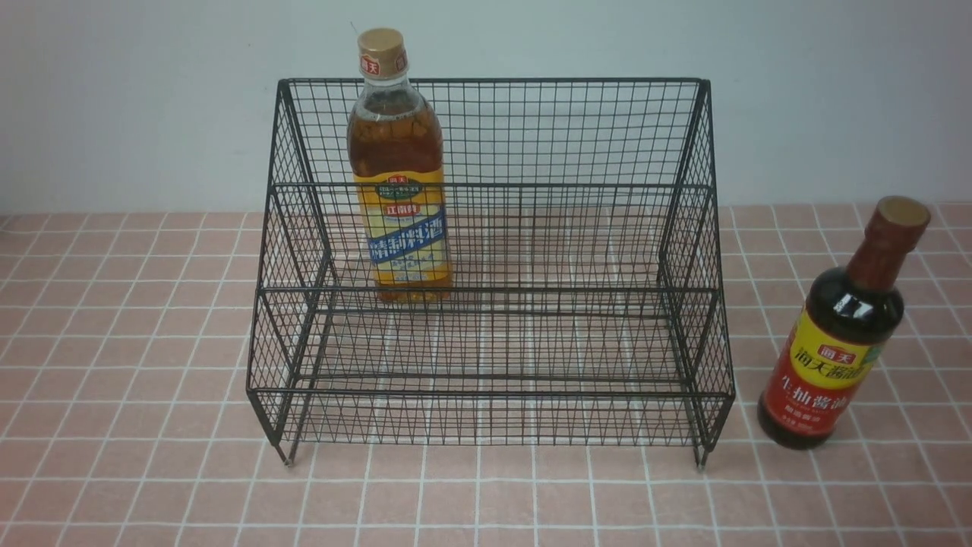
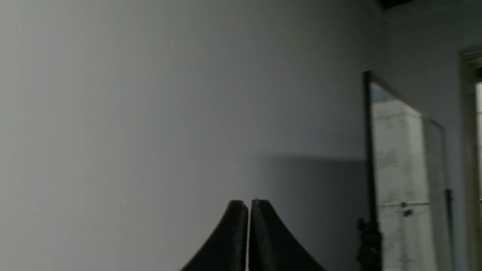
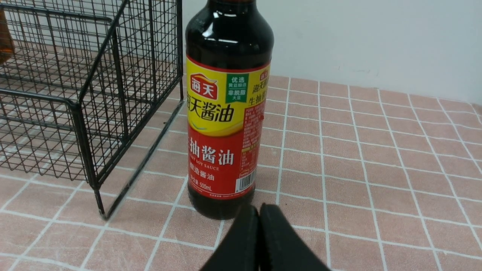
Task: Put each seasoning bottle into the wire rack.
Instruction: Use the right arm to grab the condiment bottle closest to it
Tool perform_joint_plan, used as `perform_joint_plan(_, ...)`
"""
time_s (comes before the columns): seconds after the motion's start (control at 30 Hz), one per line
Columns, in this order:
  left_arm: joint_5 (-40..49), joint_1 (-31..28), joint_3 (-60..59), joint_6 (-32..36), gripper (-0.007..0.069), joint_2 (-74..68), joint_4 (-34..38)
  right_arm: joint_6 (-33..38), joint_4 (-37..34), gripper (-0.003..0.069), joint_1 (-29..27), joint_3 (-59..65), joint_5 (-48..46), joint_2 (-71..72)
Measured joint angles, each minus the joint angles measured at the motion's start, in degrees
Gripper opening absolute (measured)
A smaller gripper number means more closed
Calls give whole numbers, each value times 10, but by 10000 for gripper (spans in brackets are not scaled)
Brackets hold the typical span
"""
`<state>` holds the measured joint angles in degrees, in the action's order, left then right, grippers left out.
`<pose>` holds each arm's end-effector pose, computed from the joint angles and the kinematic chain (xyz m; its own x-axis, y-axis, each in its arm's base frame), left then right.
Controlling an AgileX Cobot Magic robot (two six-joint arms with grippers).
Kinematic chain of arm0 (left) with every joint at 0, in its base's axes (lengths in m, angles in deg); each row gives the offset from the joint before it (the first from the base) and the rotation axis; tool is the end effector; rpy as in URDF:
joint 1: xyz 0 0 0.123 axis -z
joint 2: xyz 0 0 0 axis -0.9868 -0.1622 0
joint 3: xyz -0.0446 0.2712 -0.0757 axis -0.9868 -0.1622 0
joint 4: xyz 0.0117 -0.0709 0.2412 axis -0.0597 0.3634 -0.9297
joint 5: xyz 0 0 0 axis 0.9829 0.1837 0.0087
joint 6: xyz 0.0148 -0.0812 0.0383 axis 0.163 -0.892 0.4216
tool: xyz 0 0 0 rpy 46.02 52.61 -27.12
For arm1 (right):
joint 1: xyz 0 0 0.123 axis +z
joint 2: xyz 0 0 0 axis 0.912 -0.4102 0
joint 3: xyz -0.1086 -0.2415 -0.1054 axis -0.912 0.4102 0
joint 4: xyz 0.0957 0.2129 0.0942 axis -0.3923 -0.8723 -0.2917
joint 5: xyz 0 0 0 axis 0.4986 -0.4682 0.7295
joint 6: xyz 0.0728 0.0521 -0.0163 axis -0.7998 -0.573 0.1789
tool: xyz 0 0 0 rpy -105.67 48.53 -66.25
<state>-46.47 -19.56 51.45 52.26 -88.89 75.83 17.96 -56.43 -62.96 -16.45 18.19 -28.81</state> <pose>0.1006 -0.1729 0.5920 0.3430 -0.4033 -0.8483 0.8220 0.5660 0.0632 0.0518 0.0066 0.1730 -0.2923 -0.0888 -0.9522 -0.1135 0.9919 -0.0577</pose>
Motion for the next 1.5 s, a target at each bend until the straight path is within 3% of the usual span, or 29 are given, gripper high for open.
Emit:
perform_joint_plan(0.03, 21, 0, 0, -79, -6, 2, -66, 0, 0, -14, 0, 0, 0, 0)
perform_joint_plan(0.07, 24, 0, 0, -93, -6, 2, -94, 0, 0, -14, 0, 0, 0, 0)
perform_joint_plan(0.1, 40, 0, 0, -186, -6, 4, -178, 0, 0, -14, 0, 0, 0, 0)
perform_joint_plan(0.17, 57, 0, 0, -292, -6, 9, -306, 0, 0, -14, 0, 0, 0, 0)
perform_joint_plan(0.23, 80, 0, 0, -449, -6, 19, -470, 0, 0, -14, 0, 0, 0, 0)
perform_joint_plan(0.3, 109, -2, 0, -567, -6, 30, -582, 0, 0, -14, 0, 0, 0, 0)
perform_joint_plan(0.33, 117, -3, 0, -579, -6, 32, -606, 0, 0, -14, 0, 0, 0, 0)
perform_joint_plan(0.4, 177, -16, 0, -711, -6, 49, -726, 0, 0, -14, 0, 0, 0, 0)
perform_joint_plan(0.53, 280, -60, -2, -872, -6, 75, -833, 0, 0, -14, 0, 0, 0, 0)
perform_joint_plan(0.67, 316, -105, -47, -874, -6, 117, -842, 0, 0, -14, 0, 0, 0, 0)
perform_joint_plan(0.8, 281, -169, -155, -844, -6, 180, -811, 0, 0, -14, 0, 0, 0, 0)
perform_joint_plan(0.93, 192, -298, -367, -840, -6, 291, -775, 0, 0, -14, 0, 0, 1, 0)
perform_joint_plan(1.07, 164, -364, -472, -839, -6, 357, -770, 0, 0, -14, 0, 0, 1, 0)
perform_joint_plan(1.23, 148, -514, -729, -839, -6, 520, -768, 0, 0, -14, 0, 0, 1, 0)
perform_joint_plan(1.37, 153, -565, -862, -838, -6, 617, -764, 0, 0, -14, 0, 0, 1, 0)
perform_joint_plan(1.5, 192, -577, -930, -838, -6, 659, -756, 0, 0, -14, 0, 0, 1, 0)
